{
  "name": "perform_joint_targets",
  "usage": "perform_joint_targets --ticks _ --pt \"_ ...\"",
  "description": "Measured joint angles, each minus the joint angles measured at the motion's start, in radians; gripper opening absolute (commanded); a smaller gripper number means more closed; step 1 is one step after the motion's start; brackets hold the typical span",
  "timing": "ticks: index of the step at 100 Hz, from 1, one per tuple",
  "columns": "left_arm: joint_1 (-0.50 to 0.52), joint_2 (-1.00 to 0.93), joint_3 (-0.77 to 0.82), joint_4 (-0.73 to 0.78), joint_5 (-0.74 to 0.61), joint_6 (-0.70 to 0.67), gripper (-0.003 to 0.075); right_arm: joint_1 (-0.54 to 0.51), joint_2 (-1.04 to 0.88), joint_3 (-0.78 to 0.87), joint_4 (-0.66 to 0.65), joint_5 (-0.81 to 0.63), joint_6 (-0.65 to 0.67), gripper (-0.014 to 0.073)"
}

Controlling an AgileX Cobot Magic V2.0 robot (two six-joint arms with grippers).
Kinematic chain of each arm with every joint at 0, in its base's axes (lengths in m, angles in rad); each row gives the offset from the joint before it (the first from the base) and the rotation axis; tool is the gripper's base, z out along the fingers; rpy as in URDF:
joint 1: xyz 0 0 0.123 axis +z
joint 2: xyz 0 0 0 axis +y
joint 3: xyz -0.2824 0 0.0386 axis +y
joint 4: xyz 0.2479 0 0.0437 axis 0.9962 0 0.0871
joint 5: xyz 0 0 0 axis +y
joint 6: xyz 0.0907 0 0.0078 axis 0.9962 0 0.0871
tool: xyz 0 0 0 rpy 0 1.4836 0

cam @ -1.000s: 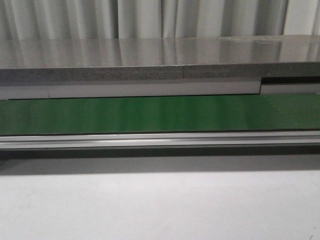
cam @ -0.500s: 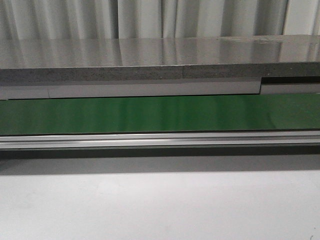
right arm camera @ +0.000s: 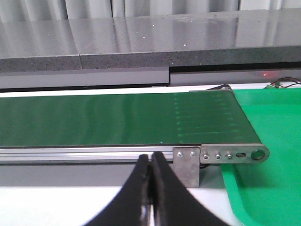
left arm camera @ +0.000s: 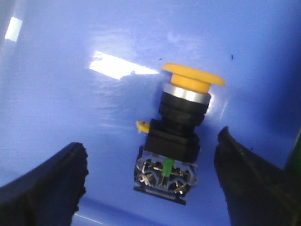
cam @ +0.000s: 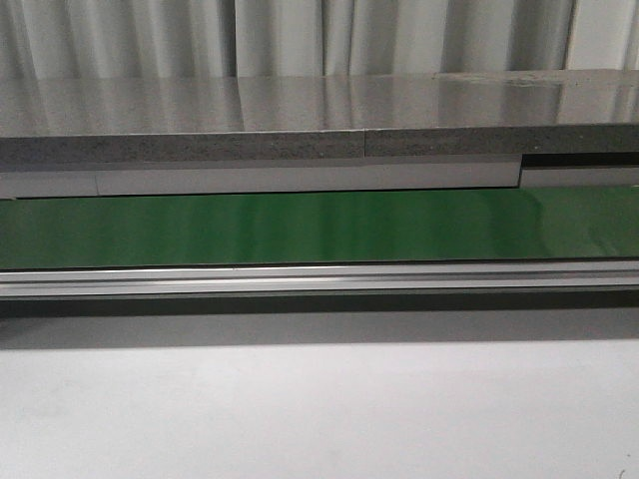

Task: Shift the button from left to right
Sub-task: 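Close the left gripper on the push button's black body and lift it, then carry the button with the left gripper and set it on the belt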

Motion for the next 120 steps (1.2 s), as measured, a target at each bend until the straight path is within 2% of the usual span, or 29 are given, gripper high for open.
perform_joint_targets --ticks 40,47,66,80,94,120 --pt "0.004 0.078 -0.022 -0.013 -0.020 0.004 0.0529 0.000 0.000 0.000 0.000 0.000 0.000 -0.0067" --pt "0.004 0.080 -0.022 -0.017 -0.020 0.006 0.0464 0.000 0.000 0.000 0.000 0.000 0.000 -0.0067" --pt "0.004 0.082 -0.022 -0.025 -0.017 0.007 0.0197 0.000 0.000 0.000 0.000 0.000 0.000 -0.0067" --pt "0.004 0.082 -0.022 -0.027 -0.017 0.009 0.0074 0.000 0.000 0.000 0.000 0.000 0.000 -0.0067" --pt "0.004 0.078 -0.044 -0.027 0.004 0.009 0.0030 0.000 0.000 0.000 0.000 0.000 0.000 -0.0067" --pt "-0.003 -0.027 -0.166 -0.027 0.118 0.009 0.0029 0.000 0.000 0.000 0.000 0.000 0.000 -0.0067"
